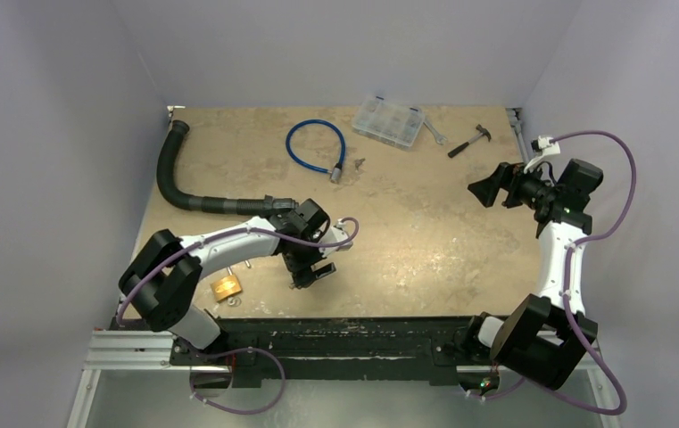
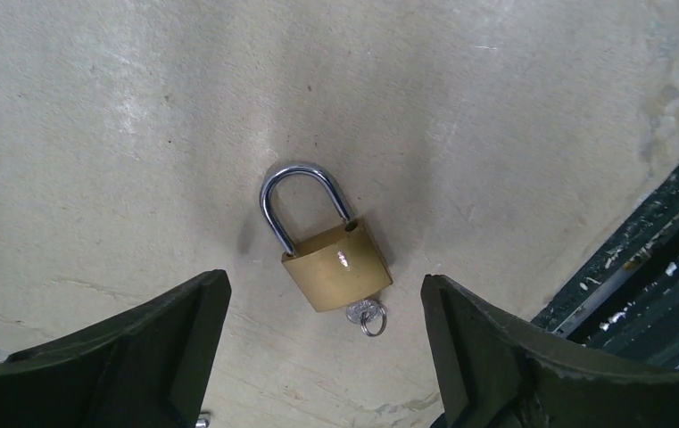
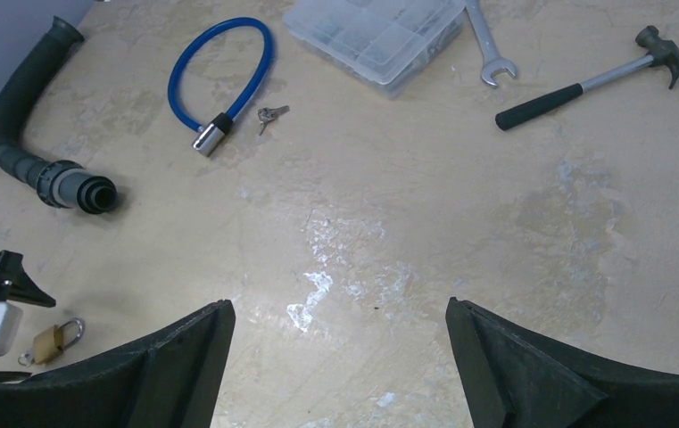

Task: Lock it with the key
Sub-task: Pick up the lock from the center of the board.

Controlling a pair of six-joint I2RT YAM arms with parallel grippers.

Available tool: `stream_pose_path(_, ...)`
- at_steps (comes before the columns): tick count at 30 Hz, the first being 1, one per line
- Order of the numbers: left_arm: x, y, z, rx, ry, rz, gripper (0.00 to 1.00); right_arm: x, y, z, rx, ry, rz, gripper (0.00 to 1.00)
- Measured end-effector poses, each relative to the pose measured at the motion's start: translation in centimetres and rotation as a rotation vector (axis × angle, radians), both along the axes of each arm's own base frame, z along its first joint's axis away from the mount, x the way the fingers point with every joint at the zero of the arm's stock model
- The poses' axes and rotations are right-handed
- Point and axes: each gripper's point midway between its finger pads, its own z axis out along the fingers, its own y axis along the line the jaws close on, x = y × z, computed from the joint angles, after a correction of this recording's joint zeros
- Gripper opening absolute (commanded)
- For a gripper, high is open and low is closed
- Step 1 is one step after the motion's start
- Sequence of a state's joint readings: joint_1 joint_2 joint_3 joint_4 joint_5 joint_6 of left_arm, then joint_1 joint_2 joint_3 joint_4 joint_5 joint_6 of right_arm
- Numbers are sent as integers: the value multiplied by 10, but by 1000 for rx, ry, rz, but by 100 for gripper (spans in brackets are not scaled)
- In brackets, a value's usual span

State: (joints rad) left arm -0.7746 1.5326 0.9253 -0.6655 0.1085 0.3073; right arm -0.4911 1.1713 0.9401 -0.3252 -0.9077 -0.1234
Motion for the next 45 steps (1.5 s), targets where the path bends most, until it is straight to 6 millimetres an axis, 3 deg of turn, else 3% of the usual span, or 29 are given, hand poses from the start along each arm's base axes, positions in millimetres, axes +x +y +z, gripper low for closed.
stream_pose_path(11,0,2,-22,83,21,28,68,-1,0,-2,3,5,0,99)
stream_pose_path(14,-1,-2,-22,103,11,9,56,-1,0,-2,3,5,0,99)
stream_pose_path(19,-1,-10,-22,119,15,-3,27,-1,0,-2,3,5,0,99)
stream_pose_path(25,-2,-15,-20,109,39,20,7,-1,1,-3,7,7,-2,99)
stream_pose_path(28,0,-33,-15,31,53,24,0,0,1,-2,17,2,-9,99)
stream_pose_path(31,10,-60,0,-86,47,47,0,1,2,2,38,-17,-20,99)
stream_pose_path(32,24,-77,17,-190,37,84,0,0,5,6,57,-41,-24,99)
stream_pose_path(36,60,-100,57,-413,43,207,0,4,23,16,76,-109,9,99)
stream_pose_path(39,94,-112,91,-576,21,302,0,7,57,23,91,-156,85,99)
stream_pose_path(45,139,-126,147,-766,-39,530,0,7,128,29,174,-200,246,98)
